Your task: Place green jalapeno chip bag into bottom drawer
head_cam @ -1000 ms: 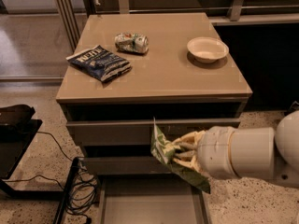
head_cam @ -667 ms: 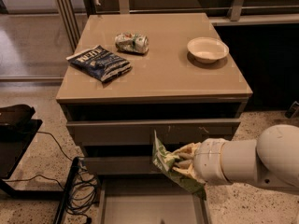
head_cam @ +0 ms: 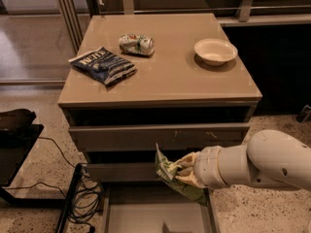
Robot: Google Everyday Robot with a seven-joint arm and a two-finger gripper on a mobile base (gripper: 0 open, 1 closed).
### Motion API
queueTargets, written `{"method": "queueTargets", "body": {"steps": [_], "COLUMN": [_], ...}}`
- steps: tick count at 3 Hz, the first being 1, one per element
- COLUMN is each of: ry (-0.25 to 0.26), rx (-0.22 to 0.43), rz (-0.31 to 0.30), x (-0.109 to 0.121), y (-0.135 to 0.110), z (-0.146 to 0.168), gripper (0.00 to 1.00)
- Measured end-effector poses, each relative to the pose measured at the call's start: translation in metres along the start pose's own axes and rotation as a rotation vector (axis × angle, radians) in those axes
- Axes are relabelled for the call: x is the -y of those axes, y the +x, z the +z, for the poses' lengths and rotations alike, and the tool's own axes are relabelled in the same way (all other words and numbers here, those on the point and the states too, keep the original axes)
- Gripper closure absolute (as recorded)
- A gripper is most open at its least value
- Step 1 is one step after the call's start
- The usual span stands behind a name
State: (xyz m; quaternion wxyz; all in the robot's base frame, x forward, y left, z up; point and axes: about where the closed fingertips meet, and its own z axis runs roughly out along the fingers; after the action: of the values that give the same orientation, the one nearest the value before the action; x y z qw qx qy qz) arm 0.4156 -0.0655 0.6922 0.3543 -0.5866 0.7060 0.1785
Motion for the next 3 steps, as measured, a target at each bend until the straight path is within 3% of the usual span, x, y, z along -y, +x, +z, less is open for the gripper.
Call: {"method": "queueTargets", "body": {"steps": [1,2,3], "ry": [-0.013,-0.026,-0.032], "rx": [0.015,0.046,0.111], "rz": [0.061,0.114,0.113], "x": [-0.003,-0.016,-0.032], "y": [0.023,0.067,0.109], "z": [0.019,0.054,0.087], "gripper": [1.00,1.00,1.00]}}
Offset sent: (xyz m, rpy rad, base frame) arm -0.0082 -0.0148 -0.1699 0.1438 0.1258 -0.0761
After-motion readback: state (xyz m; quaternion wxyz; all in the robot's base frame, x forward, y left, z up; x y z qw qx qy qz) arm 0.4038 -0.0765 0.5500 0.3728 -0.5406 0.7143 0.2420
